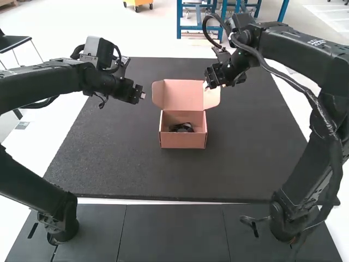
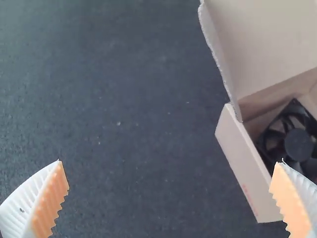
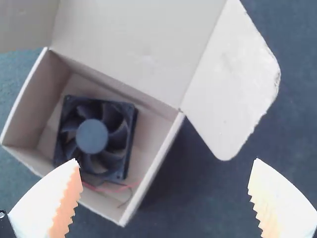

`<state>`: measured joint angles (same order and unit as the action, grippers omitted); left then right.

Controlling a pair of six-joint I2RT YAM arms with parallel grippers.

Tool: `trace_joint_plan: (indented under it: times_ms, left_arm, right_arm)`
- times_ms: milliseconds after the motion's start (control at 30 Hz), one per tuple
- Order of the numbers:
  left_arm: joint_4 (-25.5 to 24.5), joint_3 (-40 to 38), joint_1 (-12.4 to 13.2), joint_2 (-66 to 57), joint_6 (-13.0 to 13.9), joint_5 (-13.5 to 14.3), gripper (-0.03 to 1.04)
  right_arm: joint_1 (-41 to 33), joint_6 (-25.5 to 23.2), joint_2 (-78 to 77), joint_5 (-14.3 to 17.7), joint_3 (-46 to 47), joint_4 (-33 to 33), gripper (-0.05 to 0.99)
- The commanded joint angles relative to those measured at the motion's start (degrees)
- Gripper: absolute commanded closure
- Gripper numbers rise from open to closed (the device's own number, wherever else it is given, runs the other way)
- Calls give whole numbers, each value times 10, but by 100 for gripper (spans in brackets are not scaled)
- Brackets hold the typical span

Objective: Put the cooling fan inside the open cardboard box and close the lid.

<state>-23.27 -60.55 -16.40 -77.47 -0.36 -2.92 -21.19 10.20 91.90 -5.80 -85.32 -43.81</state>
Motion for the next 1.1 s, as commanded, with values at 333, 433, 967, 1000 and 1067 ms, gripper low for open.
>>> trace_joint_plan:
  times_ms: [333,433,967,1000,1067]
  left_arm:
    - [38,-59,3,-69,-10,62,5]
    - [38,-74,4,-91,-10,65,5]
    - [75,-90,5,-146,-31,65,5]
    - [77,-90,8,-149,-31,65,5]
    - [83,-91,13,-154,-31,65,5]
  right_arm:
    - [39,-9,-26,-9,138,226,18]
    - [43,-9,-14,-11,145,244,18]
    - [74,-10,77,-11,91,259,18]
    - [76,-10,81,-11,88,259,18]
    - [77,-9,90,-11,80,258,18]
